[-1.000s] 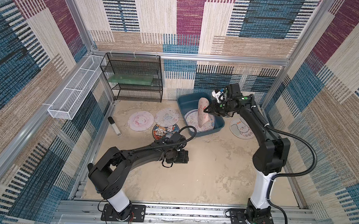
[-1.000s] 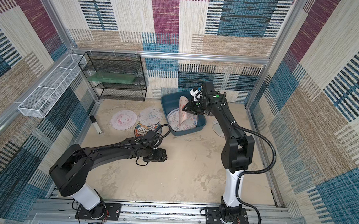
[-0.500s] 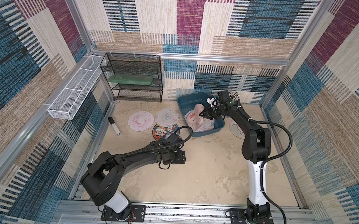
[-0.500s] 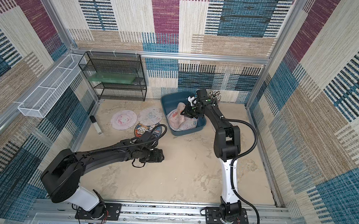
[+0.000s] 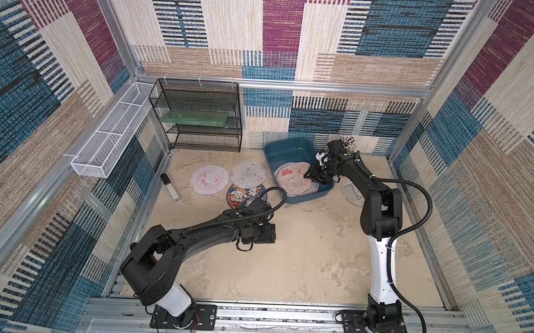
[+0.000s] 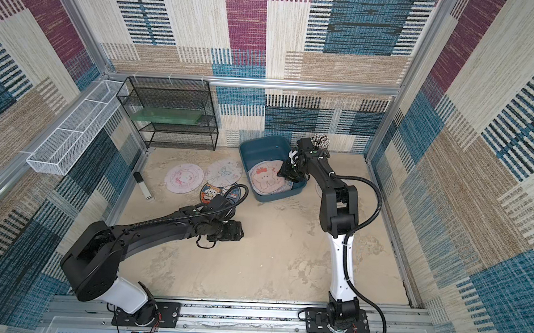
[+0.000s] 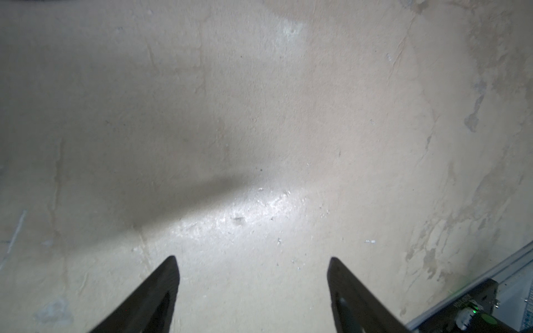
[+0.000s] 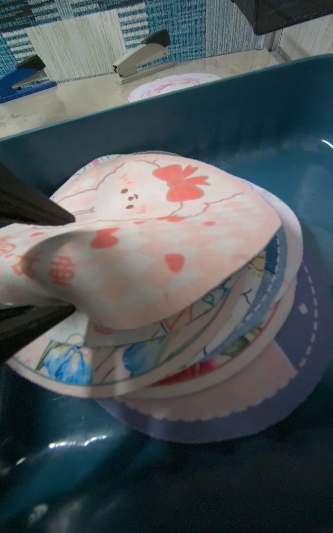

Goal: Put the coasters into the storage box
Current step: Place the coaster in the storage box.

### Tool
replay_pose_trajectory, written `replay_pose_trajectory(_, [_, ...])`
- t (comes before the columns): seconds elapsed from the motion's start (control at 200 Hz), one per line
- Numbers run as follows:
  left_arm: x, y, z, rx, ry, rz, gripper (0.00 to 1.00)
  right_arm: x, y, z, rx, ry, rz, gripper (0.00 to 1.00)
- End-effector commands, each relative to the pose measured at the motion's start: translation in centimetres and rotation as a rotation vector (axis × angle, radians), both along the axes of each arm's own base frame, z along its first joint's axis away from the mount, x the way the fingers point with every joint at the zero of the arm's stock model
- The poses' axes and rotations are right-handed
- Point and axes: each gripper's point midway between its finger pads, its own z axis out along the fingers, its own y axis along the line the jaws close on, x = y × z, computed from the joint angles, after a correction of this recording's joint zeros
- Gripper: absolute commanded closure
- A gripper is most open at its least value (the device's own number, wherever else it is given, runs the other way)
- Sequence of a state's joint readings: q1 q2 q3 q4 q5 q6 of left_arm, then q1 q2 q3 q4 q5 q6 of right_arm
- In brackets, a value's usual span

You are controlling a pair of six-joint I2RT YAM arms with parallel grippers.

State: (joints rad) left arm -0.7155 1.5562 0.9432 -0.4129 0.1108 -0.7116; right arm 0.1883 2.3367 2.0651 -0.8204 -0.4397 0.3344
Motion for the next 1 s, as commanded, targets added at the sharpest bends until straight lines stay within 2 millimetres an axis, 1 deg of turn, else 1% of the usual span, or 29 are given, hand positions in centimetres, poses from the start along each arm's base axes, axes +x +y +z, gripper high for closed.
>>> replay_pose_trajectory(0.0, [0.3, -0.2, 0.2, -0.004, -0.001, 0.007, 0.2, 0.2, -1.1, 1.6, -0.056, -0.046, -0.021, 0.44])
replay_pose_trajectory(0.13, [0.5, -0.4, 0.3, -0.009, -0.005, 0.007, 0.2, -0.1, -1.8, 3.1, -0.08, -0.066, -0.03, 0.37])
replay_pose_trajectory(0.185, [0.6, -0.5, 0.4, -0.009, -0.007, 0.004, 0.2, -0.3, -2.0, 3.8, -0.089, -0.074, -0.029, 0.35])
replay_pose_trajectory(0.23, [0.7, -0.5, 0.4, -0.009, -0.008, 0.004, 0.2, -0.7, -2.2, 4.4, -0.1, -0.081, -0.03, 0.31])
replay_pose_trajectory(0.315, [0.7, -0.6, 0.4, -0.01, -0.008, 0.002, 0.2, -1.4, -3.4, 5.4, -0.129, -0.087, -0.041, 0.3])
replay_pose_trajectory(0.406, [0.8, -0.6, 0.4, -0.012, -0.009, 0.001, 0.2, -2.2, -5.3, 6.8, -0.148, -0.11, -0.068, 0.27])
replay_pose_trajectory(0.516, [0.7, -0.8, 0.3, -0.016, -0.005, -0.003, 0.2, -2.9, -8.9, 8.3, -0.167, -0.135, -0.12, 0.26])
replay_pose_trajectory(0.586, [0.7, -1.0, 0.2, -0.02, 0.001, -0.007, 0.2, -3.3, -11.6, 8.4, -0.191, -0.138, -0.158, 0.24])
replay_pose_trajectory(0.731, [0.9, -1.5, 0.2, -0.028, 0.003, -0.023, 0.19, -3.8, -17.7, 6.7, -0.245, -0.101, -0.232, 0.19])
replay_pose_trajectory(0.776, [1.0, -1.6, 0.2, -0.032, 0.003, -0.025, 0.19, -3.8, -19.7, 6.0, -0.274, -0.089, -0.261, 0.16])
replay_pose_trajectory(0.866, [1.2, -2.0, 0.0, -0.042, 0.008, -0.027, 0.19, -3.2, -23.3, 4.3, -0.318, -0.057, -0.315, 0.11])
replay_pose_trajectory(0.881, [1.2, -2.1, 0.0, -0.044, 0.007, -0.027, 0.19, -3.0, -23.9, 4.2, -0.351, -0.066, -0.329, 0.07])
replay_pose_trajectory(0.931, [1.3, -2.2, -0.1, -0.045, 0.011, -0.028, 0.19, -2.3, -25.2, 4.2, -0.451, -0.103, -0.349, 0.0])
replay_pose_trajectory(0.997, [1.4, -2.3, -0.1, -0.047, 0.011, -0.027, 0.19, -1.4, -25.7, 4.1, -0.492, -0.158, -0.354, 0.04])
